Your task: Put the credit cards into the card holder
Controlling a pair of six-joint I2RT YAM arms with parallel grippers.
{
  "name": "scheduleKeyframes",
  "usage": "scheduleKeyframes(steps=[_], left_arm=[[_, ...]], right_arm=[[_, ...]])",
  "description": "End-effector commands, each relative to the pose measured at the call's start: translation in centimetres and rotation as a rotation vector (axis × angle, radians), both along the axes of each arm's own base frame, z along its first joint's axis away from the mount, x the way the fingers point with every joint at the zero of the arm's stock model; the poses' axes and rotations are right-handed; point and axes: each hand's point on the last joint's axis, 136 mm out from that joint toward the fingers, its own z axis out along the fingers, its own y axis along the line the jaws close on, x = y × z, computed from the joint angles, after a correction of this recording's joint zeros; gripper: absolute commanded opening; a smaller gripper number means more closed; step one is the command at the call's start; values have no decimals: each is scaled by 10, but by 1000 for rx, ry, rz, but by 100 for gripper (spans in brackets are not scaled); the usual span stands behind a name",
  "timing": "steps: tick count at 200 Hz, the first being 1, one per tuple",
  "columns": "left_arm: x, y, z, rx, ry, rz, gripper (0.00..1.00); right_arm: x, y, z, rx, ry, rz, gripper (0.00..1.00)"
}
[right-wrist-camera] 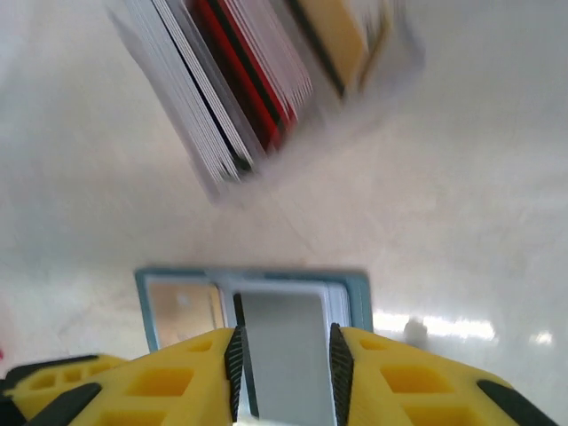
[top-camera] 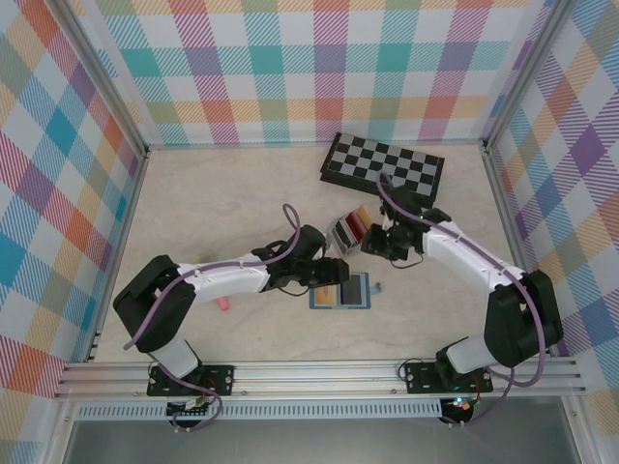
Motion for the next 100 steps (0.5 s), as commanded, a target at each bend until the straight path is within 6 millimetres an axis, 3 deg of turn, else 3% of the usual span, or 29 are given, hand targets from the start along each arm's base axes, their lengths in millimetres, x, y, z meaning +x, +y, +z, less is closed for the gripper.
scheduleKeyframes(steps=[1,45,70,100], left_arm=[[37,21,6,34,15,138,55],[98,25,0,19,82,270,57],[117,18,-10,21,119,284,56],[125,13,-20,40,139,292,50]], right_arm=[[17,-2,6,-92,-39,89,32],[46,4,2,-165,-47,136,29],[52,8,-1,-168,-48,159,29],[56,10,-5,-176,-43,174,29]])
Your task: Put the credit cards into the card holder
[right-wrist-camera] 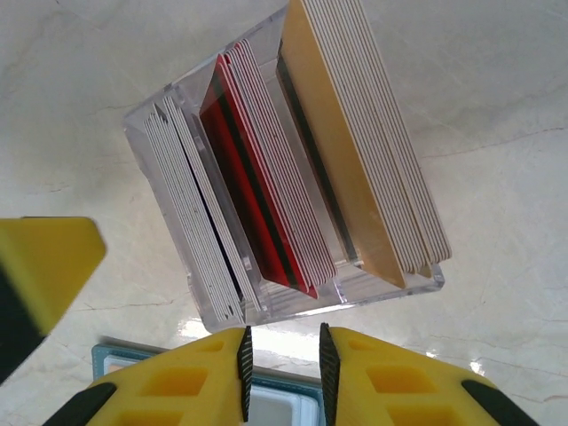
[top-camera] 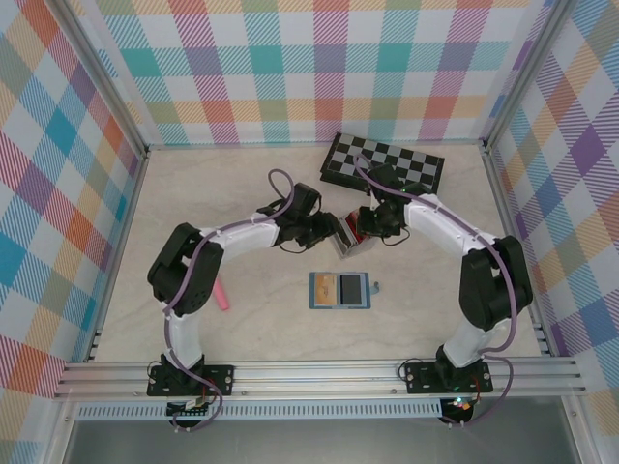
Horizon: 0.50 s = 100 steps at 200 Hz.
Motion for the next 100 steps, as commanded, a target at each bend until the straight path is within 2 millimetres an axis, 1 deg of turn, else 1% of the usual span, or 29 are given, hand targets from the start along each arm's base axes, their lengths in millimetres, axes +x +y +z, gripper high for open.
scheduleKeyframes(steps=[1,30,44,56,79,85,100], left_arm=[[0,-2,-6,17,48,7,50],[3,-5,-16,22,70,7,48],[5,-10,-22,8,80,0,50],[5,-14,-28,-3,88,-9,50],[3,-14,-40,7,113,-14,50],[1,-13,-42,10,118,-13,49],[-3,-7,-46,31,128,-11,39]], right_arm=[[5,3,6,-18,-13,42,29],[7,5,7,-16,-17,47,29],[9,5,7,-16,-20,48,29],[9,6,7,-15,-17,49,29],[10,7,5,-20,-9,56,30],[10,7,5,-25,-11,61,30],[9,8,2,-51,-11,80,30]])
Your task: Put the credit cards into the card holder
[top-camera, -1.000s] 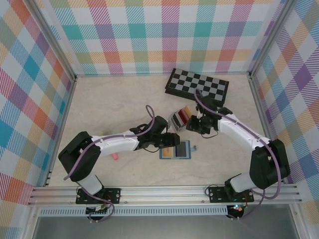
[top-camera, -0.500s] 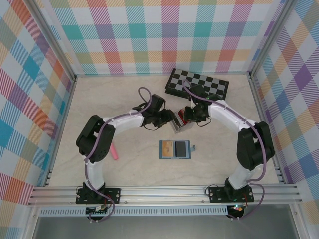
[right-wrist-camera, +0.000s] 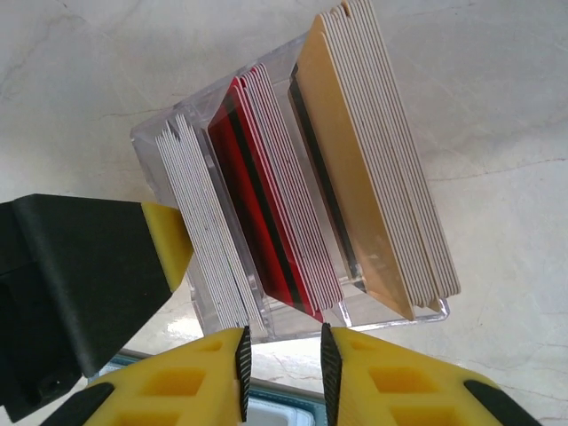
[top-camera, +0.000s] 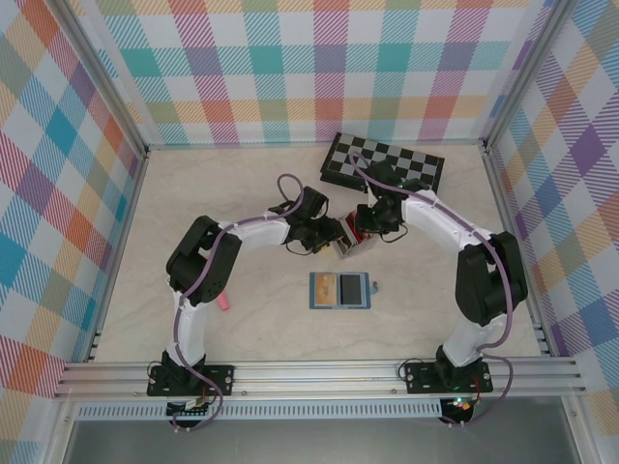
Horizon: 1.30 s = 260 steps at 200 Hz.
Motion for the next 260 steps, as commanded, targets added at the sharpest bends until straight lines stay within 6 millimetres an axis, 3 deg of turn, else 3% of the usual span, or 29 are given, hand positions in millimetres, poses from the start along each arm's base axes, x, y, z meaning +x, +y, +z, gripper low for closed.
scheduleKeyframes(steps=[1,35,82,174,260], left_arm=[[-7,6,-12,35,40,-2,38],[-29,33,-17,146,54,-40,26],[-47,54,-10,211,28,-99,24],[-50,54,-3,174,4,-95,23],[-52,52,-4,151,7,-85,23]], right_arm=[[1,3,1,-40,-4,46,30],[-3,9,-4,-131,-15,107,30],[-17,29,-1,-163,-35,172,31],[-21,38,2,-269,-80,234,32],[-21,57,-18,-254,-34,266,33]])
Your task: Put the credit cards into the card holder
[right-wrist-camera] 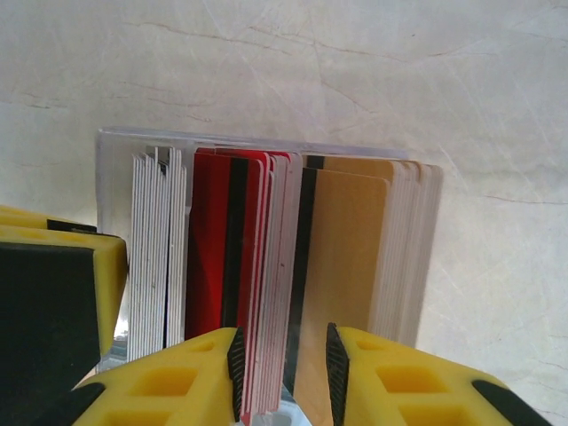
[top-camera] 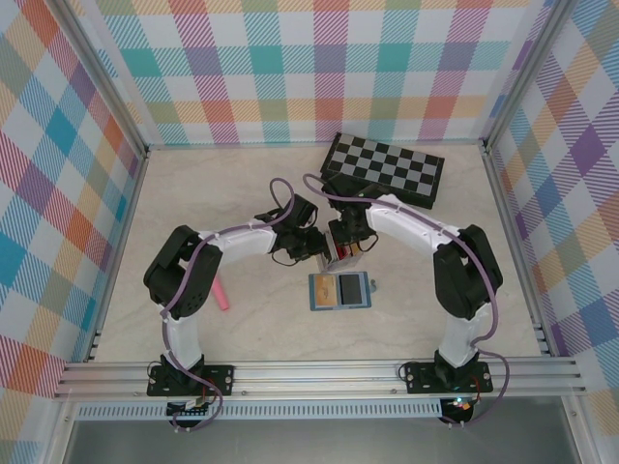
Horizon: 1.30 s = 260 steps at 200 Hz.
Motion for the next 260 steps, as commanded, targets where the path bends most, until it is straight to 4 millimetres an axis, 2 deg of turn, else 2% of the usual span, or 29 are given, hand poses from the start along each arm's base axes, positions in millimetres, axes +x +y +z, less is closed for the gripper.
scheduleKeyframes(steps=[1,34,71,88,127,161,186,200,234,260], left_arm=[[-13,12,-10,36,55,13,23],[-15,13,-11,33,64,19,23],[-11,9,-6,8,39,25,23],[-12,10,-7,12,39,26,23],[-14,13,-11,17,44,31,23],[-14,15,-12,20,43,37,23],[-15,15,-12,20,44,40,23],[-15,15,-13,17,42,42,23],[-16,15,-15,6,46,48,23],[-17,14,-17,-2,51,51,22]], right_arm=[[0,9,-3,8,16,20,34],[0,12,-12,-10,30,16,37],[2,3,-27,-86,17,-9,41],[3,-3,-27,-155,-19,-11,40],[10,-13,-10,-220,-94,-21,32],[12,-14,2,-215,-118,-25,26],[11,-14,3,-206,-110,-28,21],[9,-13,3,-196,-105,-29,14],[6,-8,-1,-165,-79,-28,13],[5,-6,0,-133,-64,-38,7]])
